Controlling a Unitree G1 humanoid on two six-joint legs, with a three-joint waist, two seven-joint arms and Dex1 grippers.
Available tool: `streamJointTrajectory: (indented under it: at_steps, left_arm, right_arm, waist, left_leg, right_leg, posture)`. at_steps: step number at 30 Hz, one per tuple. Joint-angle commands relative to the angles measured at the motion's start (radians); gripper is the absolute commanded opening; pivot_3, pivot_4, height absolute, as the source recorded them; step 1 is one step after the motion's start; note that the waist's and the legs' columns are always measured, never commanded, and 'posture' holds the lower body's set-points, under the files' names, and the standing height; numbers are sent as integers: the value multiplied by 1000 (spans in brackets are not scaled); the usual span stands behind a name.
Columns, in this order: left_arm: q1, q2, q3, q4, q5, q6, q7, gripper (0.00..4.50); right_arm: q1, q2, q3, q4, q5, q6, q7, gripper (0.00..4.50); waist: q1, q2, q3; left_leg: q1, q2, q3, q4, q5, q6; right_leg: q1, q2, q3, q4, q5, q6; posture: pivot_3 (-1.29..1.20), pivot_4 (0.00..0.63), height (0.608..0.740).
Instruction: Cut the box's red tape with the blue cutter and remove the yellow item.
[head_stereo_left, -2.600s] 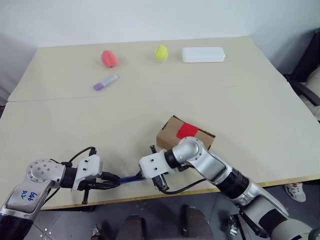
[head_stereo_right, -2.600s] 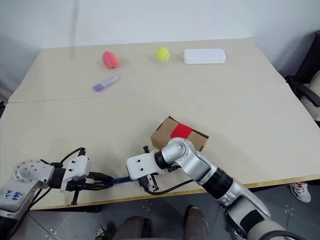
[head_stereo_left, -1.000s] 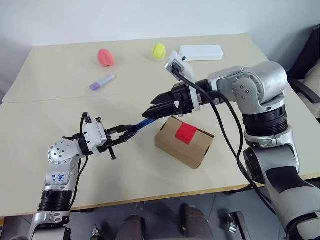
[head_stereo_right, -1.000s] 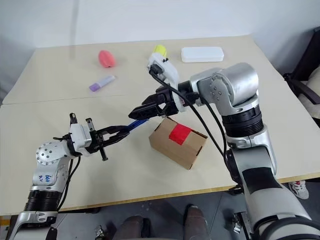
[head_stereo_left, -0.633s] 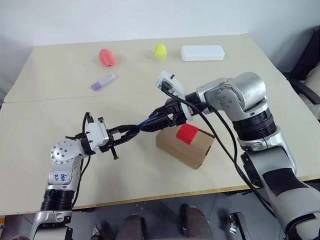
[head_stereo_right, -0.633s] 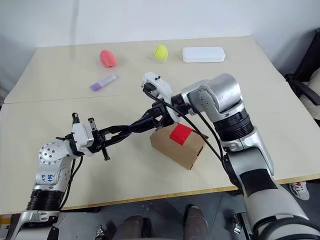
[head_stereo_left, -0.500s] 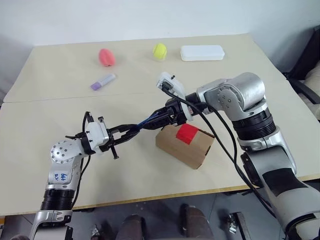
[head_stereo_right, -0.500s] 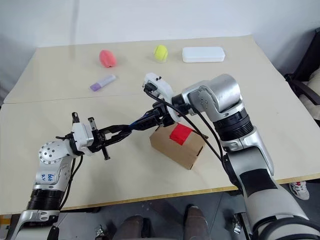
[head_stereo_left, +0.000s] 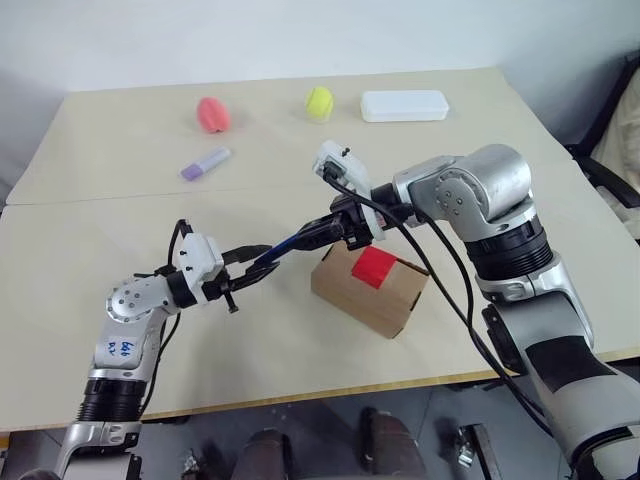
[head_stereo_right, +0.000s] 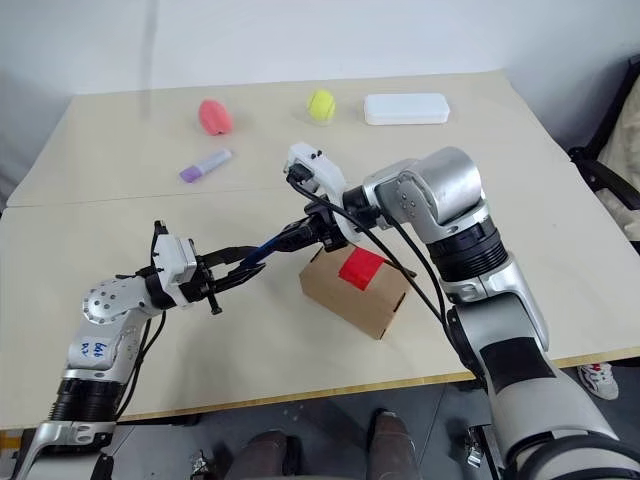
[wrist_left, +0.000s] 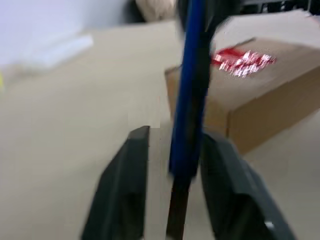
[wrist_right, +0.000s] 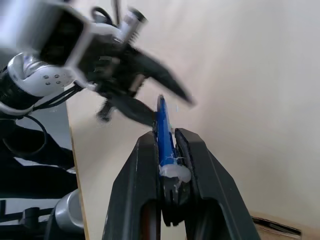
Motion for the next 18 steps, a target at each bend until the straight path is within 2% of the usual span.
streamJointTrajectory:
  at_steps: [1, 7, 12, 18]
  left_arm:
    - [12, 35, 50, -74, -55, 66, 4, 2549]
    - [55, 114, 112, -125, -109, 176, -15, 4423]
    - [106, 133, 106, -259, -215, 335, -26, 4500]
    - [71, 94, 35, -412, -281, 491, 44, 4500]
  right_arm:
    - [-20, -19, -65, -60, 26, 0, -20, 161]
    - [-18, -65, -136, -81, 28, -2, -67, 161]
    - [-1, -144, -196, -97, 28, -16, -92, 161]
    - [32, -233, -277, -134, 31, -9, -134, 161]
  waist:
    - [0, 0, 0]
    - [2, 0, 0]
    - [7, 0, 0]
    - [9, -1, 0]
  left_leg:
    - [0, 0, 0, 0, 0, 0]
    - [0, 0, 0, 0, 0, 0]
    - [-1, 0, 0, -1, 0, 0]
    - [-6, 0, -2, 2, 0, 0]
  right_leg:
    - [0, 0, 0, 0, 0, 0]
    - [0, 0, 0, 0, 0, 0]
    - [0, 0, -1, -1, 0, 0]
    - [-1, 0, -3, -2, 0, 0]
  posture:
    - [0, 150, 740]
    - [0, 150, 740]
    - [0, 150, 740]
    - [0, 150, 740]
